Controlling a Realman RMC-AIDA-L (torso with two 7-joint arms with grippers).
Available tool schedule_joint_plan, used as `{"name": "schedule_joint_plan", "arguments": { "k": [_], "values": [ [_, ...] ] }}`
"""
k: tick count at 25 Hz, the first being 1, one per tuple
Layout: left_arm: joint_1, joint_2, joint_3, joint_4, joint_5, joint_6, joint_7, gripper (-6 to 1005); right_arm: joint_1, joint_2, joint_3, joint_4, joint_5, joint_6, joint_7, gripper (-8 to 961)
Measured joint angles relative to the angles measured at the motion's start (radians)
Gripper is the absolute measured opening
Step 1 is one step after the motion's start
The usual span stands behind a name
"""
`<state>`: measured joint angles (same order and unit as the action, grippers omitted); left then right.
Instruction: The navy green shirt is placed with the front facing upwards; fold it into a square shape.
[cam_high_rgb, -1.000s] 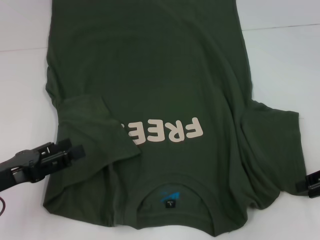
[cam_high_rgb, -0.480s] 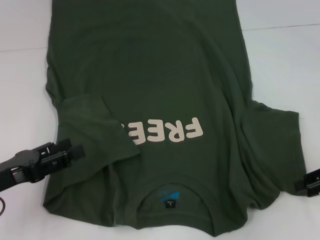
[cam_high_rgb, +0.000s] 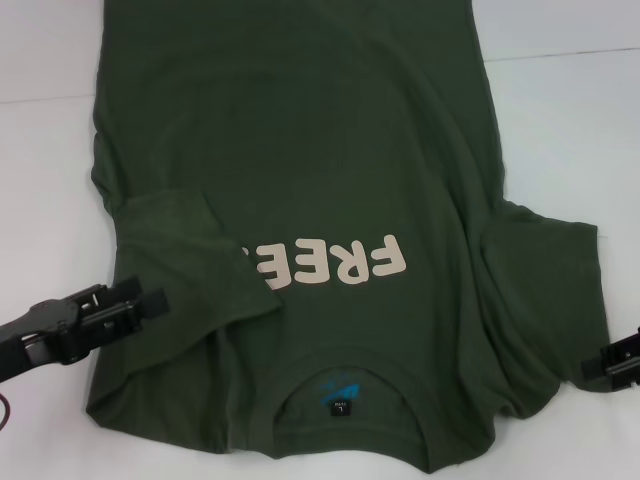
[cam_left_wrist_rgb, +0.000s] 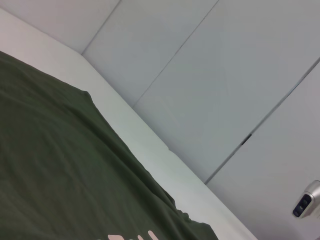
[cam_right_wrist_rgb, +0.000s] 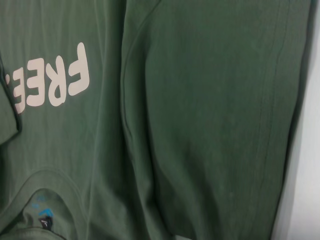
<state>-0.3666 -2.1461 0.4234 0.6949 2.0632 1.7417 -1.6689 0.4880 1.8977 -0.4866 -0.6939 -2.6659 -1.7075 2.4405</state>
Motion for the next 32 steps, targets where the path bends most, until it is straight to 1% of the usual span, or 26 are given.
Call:
{"name": "schedule_joint_plan", "arguments": {
  "k": [13, 25, 32],
  "values": [
    [0.0, 0.0, 0.0, 0.0, 0.001, -0.007, 0.0, 769, 0.014, 0.002, 0.006, 0.003, 0.007, 0.003, 0.0, 493],
    [0.0, 0.0, 0.0, 0.0, 0.0, -0.007, 0.0, 769, 0.026, 0.017, 0.004, 0.007, 0.008, 0.021, 0.0, 494],
    [0.0, 0.0, 0.0, 0.0, 0.0, -0.007, 0.0, 767, 0.029, 0.017, 0.006, 0.007, 0.008, 0.018, 0.0, 490]
  ]
}}
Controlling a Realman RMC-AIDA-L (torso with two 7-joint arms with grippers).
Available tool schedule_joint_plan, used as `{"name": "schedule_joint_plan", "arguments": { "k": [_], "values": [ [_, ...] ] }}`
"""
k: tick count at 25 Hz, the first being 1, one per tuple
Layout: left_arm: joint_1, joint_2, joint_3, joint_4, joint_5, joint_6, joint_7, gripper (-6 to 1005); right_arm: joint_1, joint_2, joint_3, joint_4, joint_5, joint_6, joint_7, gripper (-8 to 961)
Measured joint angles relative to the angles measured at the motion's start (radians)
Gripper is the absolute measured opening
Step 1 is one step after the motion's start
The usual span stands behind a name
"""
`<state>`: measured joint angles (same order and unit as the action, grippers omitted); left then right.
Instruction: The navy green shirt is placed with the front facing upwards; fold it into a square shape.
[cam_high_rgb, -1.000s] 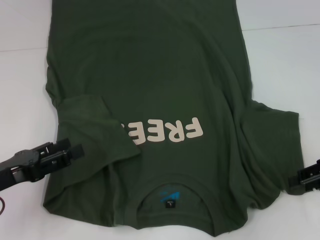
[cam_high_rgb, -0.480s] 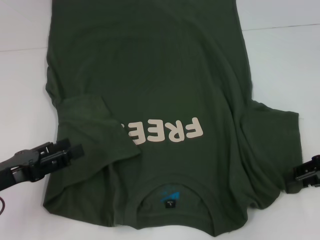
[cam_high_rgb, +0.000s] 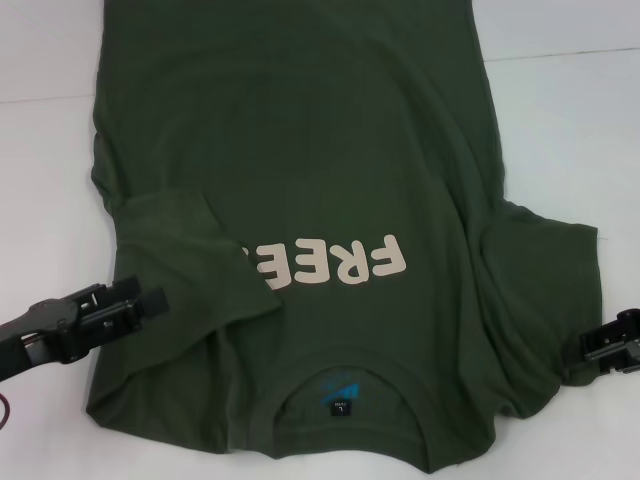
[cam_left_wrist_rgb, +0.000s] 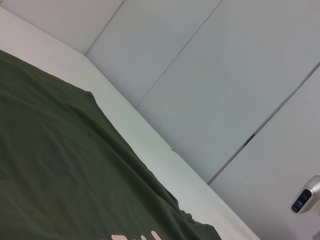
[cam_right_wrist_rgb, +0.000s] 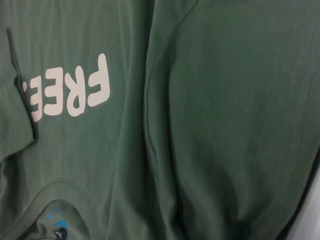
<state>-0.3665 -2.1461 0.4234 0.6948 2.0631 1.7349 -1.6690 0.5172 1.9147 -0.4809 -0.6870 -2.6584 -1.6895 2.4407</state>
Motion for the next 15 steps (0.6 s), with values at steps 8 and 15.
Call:
{"name": "schedule_joint_plan", "arguments": {
  "k": [8, 15],
  "values": [
    [0.0, 0.0, 0.0, 0.0, 0.0, 0.0, 0.0, 767, 0.0, 0.0, -0.006, 0.0, -0.002, 0.003, 0.001, 469],
    [0.0, -0.001, 0.0, 0.0, 0.0, 0.0, 0.0, 767, 0.004, 0.0, -0.009, 0.0, -0.001, -0.004, 0.001, 371]
  ]
}}
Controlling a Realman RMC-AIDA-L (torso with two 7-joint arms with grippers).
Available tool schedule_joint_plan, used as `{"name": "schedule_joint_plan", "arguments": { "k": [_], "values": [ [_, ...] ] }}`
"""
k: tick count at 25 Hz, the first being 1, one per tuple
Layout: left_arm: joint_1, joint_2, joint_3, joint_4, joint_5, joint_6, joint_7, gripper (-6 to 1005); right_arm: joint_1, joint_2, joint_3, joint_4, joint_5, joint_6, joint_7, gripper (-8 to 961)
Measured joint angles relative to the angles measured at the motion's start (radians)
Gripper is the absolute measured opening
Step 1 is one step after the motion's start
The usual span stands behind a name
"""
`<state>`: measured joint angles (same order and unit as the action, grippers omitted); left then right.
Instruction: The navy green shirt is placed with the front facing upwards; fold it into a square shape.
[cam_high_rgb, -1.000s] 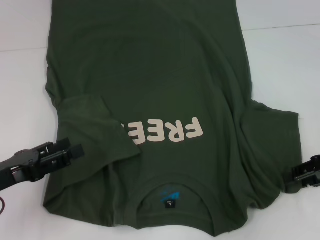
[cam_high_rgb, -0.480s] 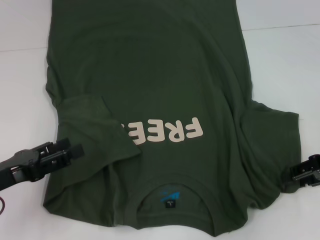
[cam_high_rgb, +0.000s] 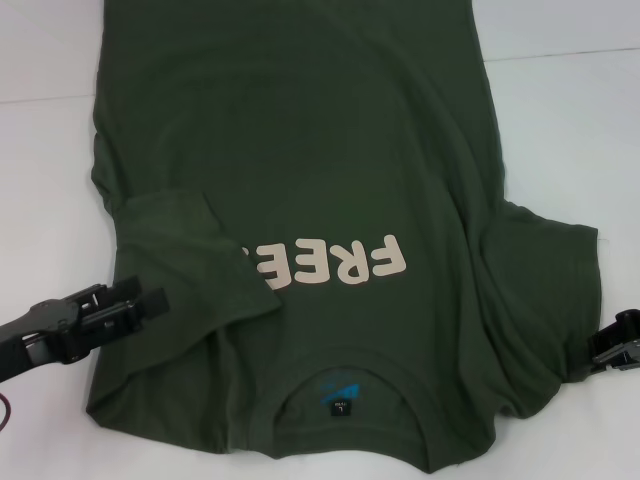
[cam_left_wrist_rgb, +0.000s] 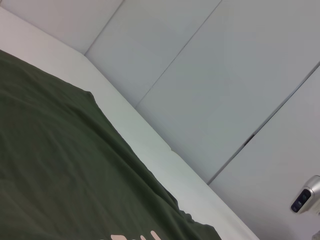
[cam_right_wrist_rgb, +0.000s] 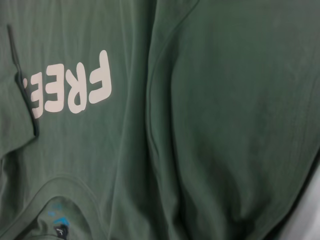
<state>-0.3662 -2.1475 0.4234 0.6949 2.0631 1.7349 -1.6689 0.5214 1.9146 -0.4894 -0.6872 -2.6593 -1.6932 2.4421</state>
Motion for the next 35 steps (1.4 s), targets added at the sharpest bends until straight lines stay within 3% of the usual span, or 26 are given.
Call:
{"name": "schedule_joint_plan", "arguments": {
  "k": [8, 13, 29, 35],
  "values": [
    [0.005, 0.0, -0.001, 0.0, 0.0, 0.0, 0.0, 766, 0.005, 0.001, -0.003, 0.0, -0.004, -0.003, 0.0, 204],
    [0.006, 0.0, -0.002, 0.0, 0.0, 0.0, 0.0, 766, 0.005, 0.001, -0.008, 0.0, -0.005, -0.003, 0.0, 0],
    [0.006, 0.001, -0.025, 0.0, 0.0, 0.008, -0.001, 768, 0.008, -0.006, -0.001, -0.087, 0.028, -0.078, 0.006, 12],
    [0.006, 0.002, -0.026, 0.0, 0.0, 0.009, -0.001, 767, 0.018, 0.006, -0.005, -0.132, 0.077, -0.09, 0.019, 18]
  ]
}}
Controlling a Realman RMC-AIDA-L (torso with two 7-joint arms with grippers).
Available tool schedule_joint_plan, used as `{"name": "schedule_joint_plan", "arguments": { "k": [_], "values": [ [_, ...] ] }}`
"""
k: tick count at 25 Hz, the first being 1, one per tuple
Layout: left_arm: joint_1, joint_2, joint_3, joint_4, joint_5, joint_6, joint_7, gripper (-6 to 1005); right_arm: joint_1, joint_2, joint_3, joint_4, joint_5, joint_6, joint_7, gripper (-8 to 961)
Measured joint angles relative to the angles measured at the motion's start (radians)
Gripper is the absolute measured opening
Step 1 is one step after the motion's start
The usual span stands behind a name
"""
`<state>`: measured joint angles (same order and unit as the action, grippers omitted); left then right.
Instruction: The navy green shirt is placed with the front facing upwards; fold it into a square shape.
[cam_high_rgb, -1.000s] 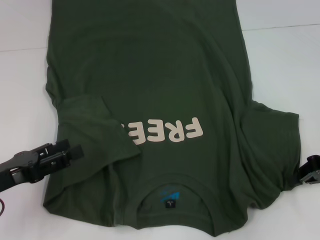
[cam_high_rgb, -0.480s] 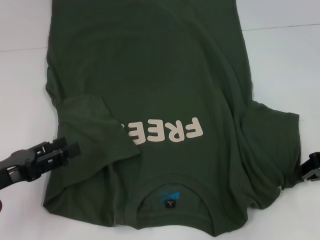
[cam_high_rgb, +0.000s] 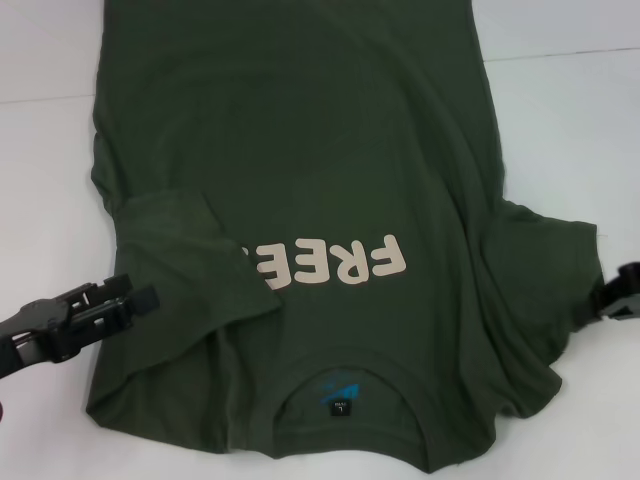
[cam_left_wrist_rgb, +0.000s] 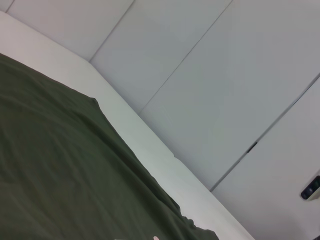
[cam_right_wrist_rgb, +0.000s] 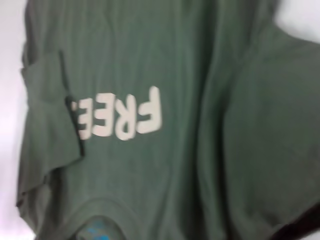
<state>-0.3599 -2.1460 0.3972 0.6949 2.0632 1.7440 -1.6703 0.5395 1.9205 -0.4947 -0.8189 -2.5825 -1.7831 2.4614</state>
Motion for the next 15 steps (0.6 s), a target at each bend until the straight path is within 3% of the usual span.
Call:
{"name": "schedule_joint_plan", "arguments": {
  "k": [7, 15],
  "values": [
    [0.001, 0.0, 0.0, 0.0, 0.0, 0.0, 0.0, 767, 0.055, 0.053, -0.035, 0.021, 0.007, 0.034, -0.016, 25],
    [0.006, -0.001, 0.0, 0.0, 0.0, 0.0, 0.0, 766, 0.103, 0.071, -0.043, 0.043, 0.016, 0.032, -0.027, 32]
  ]
}}
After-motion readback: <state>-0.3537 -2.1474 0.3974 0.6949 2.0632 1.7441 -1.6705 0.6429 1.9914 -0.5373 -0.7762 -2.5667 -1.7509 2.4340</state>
